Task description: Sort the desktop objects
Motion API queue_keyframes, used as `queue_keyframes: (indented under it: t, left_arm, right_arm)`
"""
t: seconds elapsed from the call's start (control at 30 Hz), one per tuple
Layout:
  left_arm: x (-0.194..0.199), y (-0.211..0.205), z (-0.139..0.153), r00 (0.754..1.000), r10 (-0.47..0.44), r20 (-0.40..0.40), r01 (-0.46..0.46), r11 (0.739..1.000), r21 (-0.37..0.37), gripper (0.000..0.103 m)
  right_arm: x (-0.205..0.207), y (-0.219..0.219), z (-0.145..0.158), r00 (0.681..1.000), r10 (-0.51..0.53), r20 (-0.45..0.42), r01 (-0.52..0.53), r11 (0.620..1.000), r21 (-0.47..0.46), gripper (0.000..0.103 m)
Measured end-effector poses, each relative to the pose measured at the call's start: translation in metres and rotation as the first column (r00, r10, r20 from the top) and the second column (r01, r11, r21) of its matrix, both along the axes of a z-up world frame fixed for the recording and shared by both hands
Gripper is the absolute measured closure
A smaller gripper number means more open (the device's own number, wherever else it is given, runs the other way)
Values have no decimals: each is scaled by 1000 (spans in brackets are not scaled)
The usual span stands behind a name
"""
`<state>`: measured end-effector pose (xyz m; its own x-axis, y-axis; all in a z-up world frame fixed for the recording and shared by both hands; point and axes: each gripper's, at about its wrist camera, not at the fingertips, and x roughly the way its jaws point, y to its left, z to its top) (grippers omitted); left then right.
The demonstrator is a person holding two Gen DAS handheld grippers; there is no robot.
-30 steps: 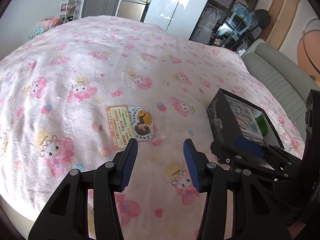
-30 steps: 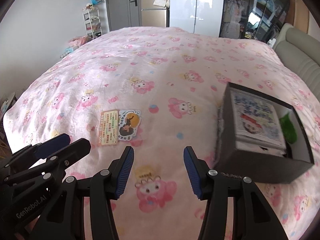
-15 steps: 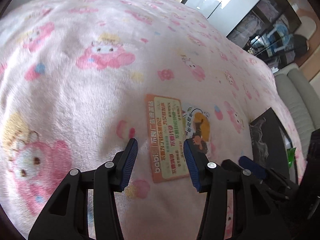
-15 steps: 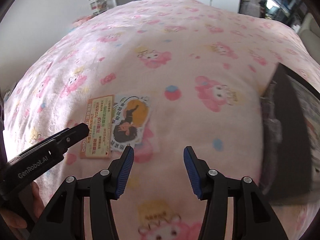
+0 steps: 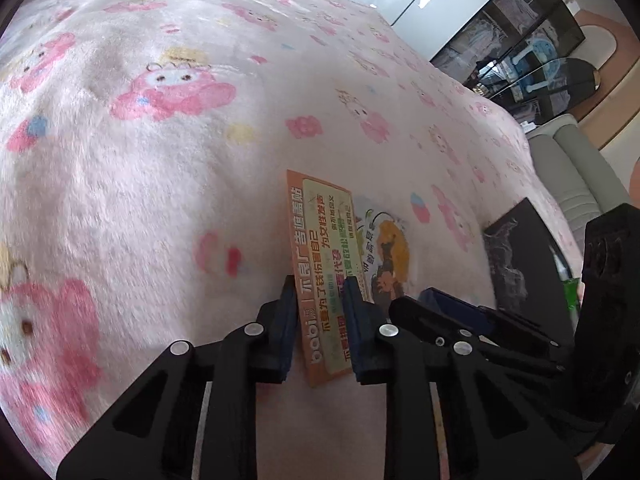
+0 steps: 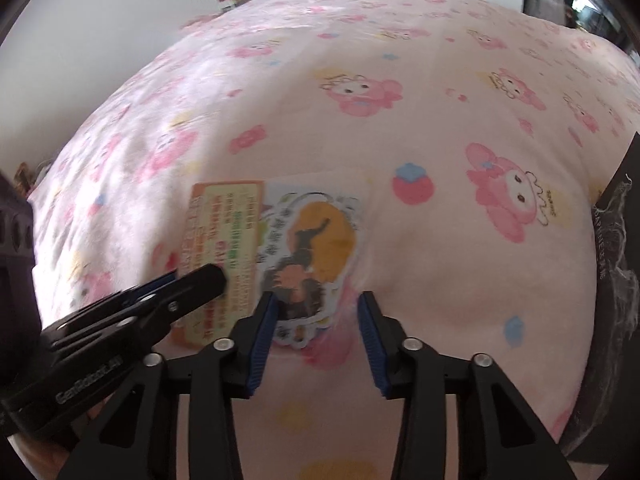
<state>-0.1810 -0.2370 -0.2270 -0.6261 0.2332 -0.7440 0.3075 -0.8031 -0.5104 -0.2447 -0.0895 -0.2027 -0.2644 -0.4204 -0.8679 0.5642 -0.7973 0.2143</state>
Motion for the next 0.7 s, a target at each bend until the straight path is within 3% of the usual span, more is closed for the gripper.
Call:
queue_keyframes:
  t: [0.23, 0.33, 0.43, 0.47, 0.57, 0.7]
  left_arm:
    - [44, 51, 8, 998, -56, 29, 57, 998, -3, 90]
    - [69, 66, 15, 998, -63, 25, 62, 998, 25, 95]
    - [81, 68, 17, 998, -54, 29, 53, 998, 43, 94]
    - [81, 65, 17, 998, -44, 35, 42, 998, 53, 91]
    - [82, 54, 17, 999, -9, 36, 6, 997, 71, 70]
    - [77, 39, 18, 999, 51, 20, -52, 997, 61, 68]
  right_arm:
    - [48, 38, 34, 999, -5, -31, 5, 1000, -20, 71]
    - [57, 56, 35, 998, -50, -34, 49, 998, -30, 71]
    - [57, 69, 25, 996, -92, 20, 93, 995, -30, 71]
    - [57, 73, 22, 994, -100, 38, 101, 994, -35, 71]
    - [62, 76, 16, 991, -104, 82, 110, 992, -68, 71]
    - [66, 70, 2, 983, -94, 157, 110, 989, -99, 71]
